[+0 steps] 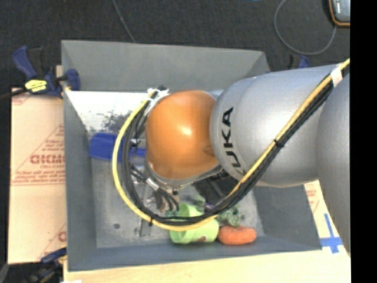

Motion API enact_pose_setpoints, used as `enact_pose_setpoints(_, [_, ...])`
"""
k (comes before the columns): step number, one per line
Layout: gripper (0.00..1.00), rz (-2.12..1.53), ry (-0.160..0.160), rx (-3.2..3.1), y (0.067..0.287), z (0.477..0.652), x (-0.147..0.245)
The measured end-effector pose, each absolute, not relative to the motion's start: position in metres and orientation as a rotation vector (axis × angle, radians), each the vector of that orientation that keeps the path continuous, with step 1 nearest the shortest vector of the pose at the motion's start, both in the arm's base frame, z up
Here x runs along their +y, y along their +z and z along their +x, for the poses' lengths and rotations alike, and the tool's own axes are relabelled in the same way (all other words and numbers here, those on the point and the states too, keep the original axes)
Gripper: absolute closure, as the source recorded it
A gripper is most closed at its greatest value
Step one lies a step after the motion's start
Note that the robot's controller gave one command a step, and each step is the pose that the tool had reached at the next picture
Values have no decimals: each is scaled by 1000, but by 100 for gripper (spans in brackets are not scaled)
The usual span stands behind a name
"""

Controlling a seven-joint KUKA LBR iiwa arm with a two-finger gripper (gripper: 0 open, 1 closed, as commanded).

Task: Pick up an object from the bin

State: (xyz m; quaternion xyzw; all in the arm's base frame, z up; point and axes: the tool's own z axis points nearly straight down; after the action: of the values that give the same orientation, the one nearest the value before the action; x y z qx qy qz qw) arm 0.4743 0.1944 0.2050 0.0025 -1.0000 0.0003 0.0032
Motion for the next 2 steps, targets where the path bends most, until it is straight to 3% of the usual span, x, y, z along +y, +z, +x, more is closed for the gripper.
enact_pose_setpoints(1, [0,-3,-2,-3143,209,477,193])
enact_pose_setpoints(2, [0,-257,-7,-3139,90,572,151])
